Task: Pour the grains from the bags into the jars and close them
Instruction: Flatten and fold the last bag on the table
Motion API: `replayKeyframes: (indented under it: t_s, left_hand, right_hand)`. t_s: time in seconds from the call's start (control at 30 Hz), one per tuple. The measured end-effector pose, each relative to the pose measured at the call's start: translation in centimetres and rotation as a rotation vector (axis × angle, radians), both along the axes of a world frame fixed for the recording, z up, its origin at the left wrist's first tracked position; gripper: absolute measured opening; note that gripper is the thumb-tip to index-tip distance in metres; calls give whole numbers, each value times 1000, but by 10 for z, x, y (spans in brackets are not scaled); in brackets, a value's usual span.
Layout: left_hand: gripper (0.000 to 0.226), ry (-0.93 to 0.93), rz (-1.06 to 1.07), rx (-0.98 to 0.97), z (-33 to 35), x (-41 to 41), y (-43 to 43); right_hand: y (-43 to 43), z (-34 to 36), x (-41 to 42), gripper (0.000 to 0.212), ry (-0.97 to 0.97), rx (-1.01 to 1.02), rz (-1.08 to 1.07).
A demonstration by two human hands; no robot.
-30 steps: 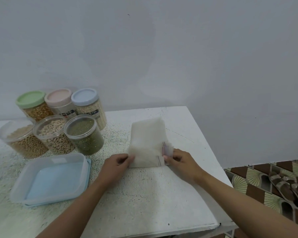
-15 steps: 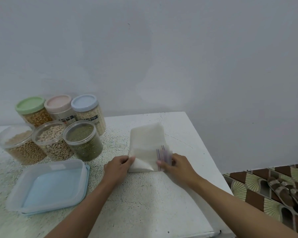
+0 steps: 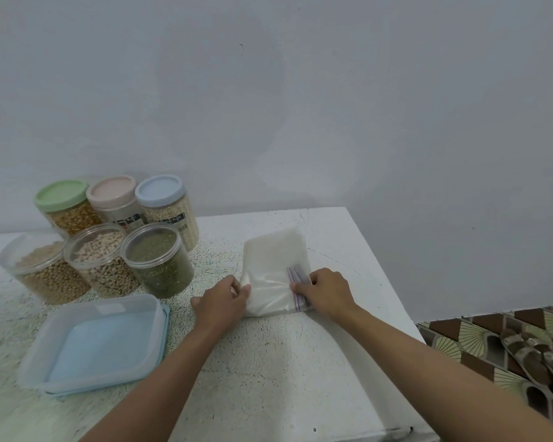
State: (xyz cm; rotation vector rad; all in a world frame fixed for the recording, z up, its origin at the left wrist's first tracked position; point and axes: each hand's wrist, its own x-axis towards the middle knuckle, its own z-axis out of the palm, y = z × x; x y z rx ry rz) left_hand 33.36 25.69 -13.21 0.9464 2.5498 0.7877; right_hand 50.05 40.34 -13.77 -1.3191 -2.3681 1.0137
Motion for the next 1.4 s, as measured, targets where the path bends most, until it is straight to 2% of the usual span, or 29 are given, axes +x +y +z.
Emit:
replayKeyframes:
  t_s: [0.07,0.17,0.23,0.4,0.47,0.53,0.6,0.7,0.8,0.9,0.97,1.03,1.07,1.13,1.2,1.27,1.4]
  left_hand:
    - [24,31,-24,1,2,1,1]
    - [19,86,-60,24,1,1,-1]
    - [24,145,-90,73,-1,2,-3]
    - [23,500,-174,225,-10,3,-6]
    - [16,580,-333,347,-17,2,-3]
    - [19,600,-567,429,-22,-1,-1]
    - [37,518,-718,366,-23,-3,1]
    - [57,394,-712,185,-24,-5,2]
    - [64,386,-668,129,-24,-4,7]
    - [67,452,-682,46,-23,-5,12]
    - [65,472,-685,-5,-24,-10,11]
    - [65,471,-689,-66,-25,-15,9]
    - [65,465,-691,-92,-25,-17,8]
    - [62,459,-694,-107,-24,-17,8]
    - [57,455,-694,-99,-23,-15,9]
    - [58,467,-690,-106,-24,-15,8]
    - [68,536,-673,-140,-30,-18,10]
  right_hand:
    - [-1,4,1,33,27,37,7]
    - [-6,9,4,52,65,155,80]
    - [-10,8,7,47,73,235,124]
    - [-9,3,7,41,85,238,102]
    - [-6,2,7,45,96,147,37]
    - [0,2,7,51,117,48,-14]
    - [3,3,7,54,100,14,-20]
    - [2,5,3,57,34,26,-16]
    - [1,9,-1,57,3,44,9]
    - [-1,12,-3,58,-37,94,44]
    - [-4,17,-3,64,-96,234,86]
    - [-5,23,-7,70,-141,485,157]
    - [-7,25,-10,67,-120,630,238]
    - [-10,21,-20,46,22,851,482]
    - [-13,9,-24,22,117,854,731]
    - [-9,-6,-19,28,94,786,840]
    - [7,-23,3,49,-42,716,783]
